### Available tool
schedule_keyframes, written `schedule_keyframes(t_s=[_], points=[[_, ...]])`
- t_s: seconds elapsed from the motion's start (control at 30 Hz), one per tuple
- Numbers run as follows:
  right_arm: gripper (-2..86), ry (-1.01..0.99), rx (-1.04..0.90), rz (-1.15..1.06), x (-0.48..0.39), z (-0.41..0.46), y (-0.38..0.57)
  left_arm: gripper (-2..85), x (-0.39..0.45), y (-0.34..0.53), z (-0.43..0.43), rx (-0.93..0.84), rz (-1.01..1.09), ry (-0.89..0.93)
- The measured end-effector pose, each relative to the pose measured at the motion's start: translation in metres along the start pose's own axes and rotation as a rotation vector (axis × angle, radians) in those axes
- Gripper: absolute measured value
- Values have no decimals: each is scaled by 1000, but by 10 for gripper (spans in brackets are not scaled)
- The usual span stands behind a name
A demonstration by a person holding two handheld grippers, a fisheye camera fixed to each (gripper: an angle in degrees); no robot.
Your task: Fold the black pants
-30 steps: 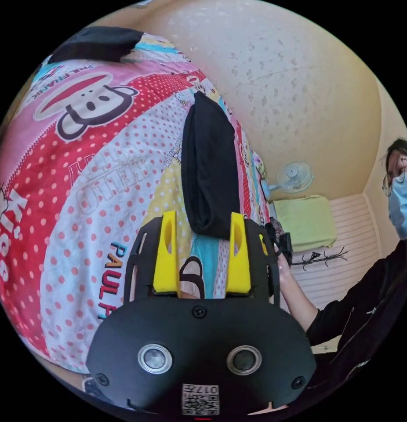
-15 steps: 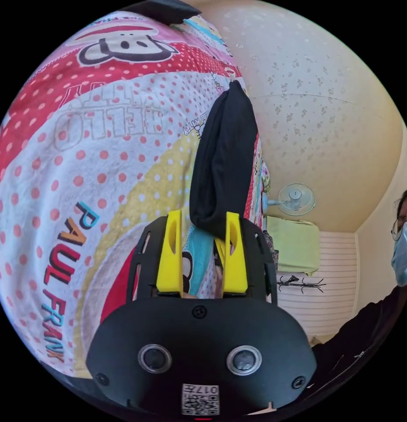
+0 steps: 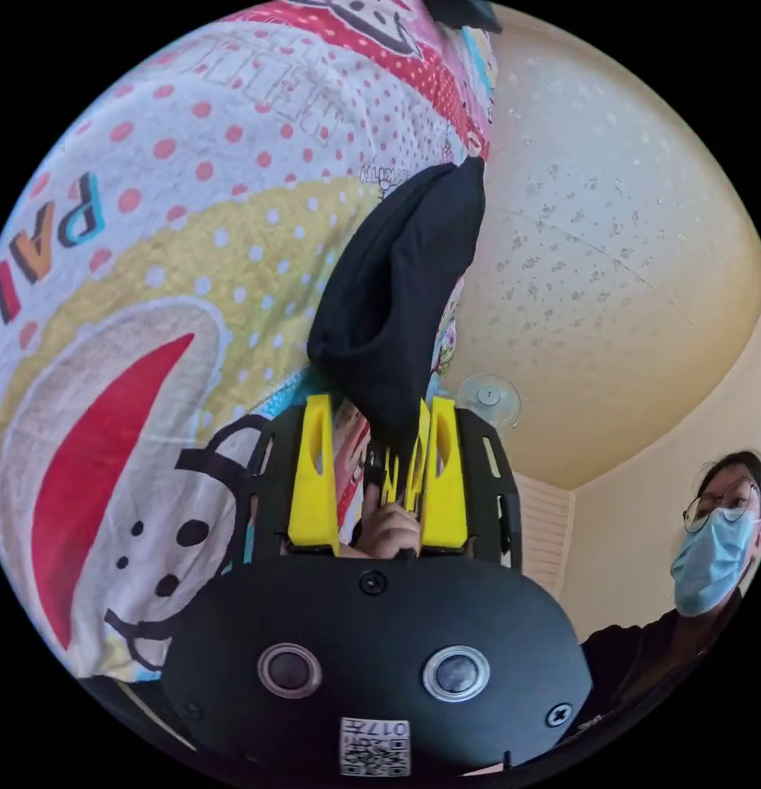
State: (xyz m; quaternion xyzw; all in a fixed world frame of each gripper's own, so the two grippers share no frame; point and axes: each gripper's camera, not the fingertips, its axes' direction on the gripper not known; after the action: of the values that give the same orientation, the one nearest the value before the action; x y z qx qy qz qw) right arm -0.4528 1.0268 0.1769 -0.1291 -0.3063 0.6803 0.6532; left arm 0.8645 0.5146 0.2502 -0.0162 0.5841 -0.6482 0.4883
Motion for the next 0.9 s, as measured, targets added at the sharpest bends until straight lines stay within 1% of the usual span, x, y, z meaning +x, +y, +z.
schedule_keyframes(t_s=[0.03,0.13,0.23,0.3,0.37,0.4,0.47,0.53,0.57,0.6,0.63,0.67,0.7,0.73,0.83,0.9], points=[[18,10,0,-5,-4,-4,1,128,0,-1,-2,17,-5,28],[12,7,-32,-60,-19,-18,2,96,12,0,-2,-61,64,12],[8,93,-118,-130,-35,-42,10,70,28,27,-23,-83,135,-87],[7,142,-165,-162,-37,-68,24,65,40,69,-50,-103,199,-148],[5,208,-214,-161,-32,-117,53,65,42,110,-73,-134,216,-224],[5,221,-226,-132,-28,-130,60,65,38,139,-88,-171,204,-283],[4,253,-239,35,-12,-189,90,65,26,178,-109,-245,128,-330],[4,235,-226,144,-9,-224,109,65,15,211,-130,-304,13,-321],[4,203,-236,147,-17,-235,117,65,15,225,-142,-325,-55,-302],[4,199,-248,120,-26,-237,119,64,26,231,-149,-320,-67,-274],[4,201,-269,35,-47,-235,119,64,35,231,-150,-308,-46,-258],[5,188,-284,-41,-65,-227,112,64,58,226,-148,-284,34,-231],[5,177,-288,-67,-72,-221,107,65,81,215,-140,-269,117,-215],[6,153,-285,-97,-83,-207,92,65,90,207,-136,-261,140,-207],[10,139,-246,-127,-100,-155,48,67,110,155,-104,-191,148,-144],[14,129,-231,-83,-98,-119,20,67,111,104,-75,-99,143,-138]])
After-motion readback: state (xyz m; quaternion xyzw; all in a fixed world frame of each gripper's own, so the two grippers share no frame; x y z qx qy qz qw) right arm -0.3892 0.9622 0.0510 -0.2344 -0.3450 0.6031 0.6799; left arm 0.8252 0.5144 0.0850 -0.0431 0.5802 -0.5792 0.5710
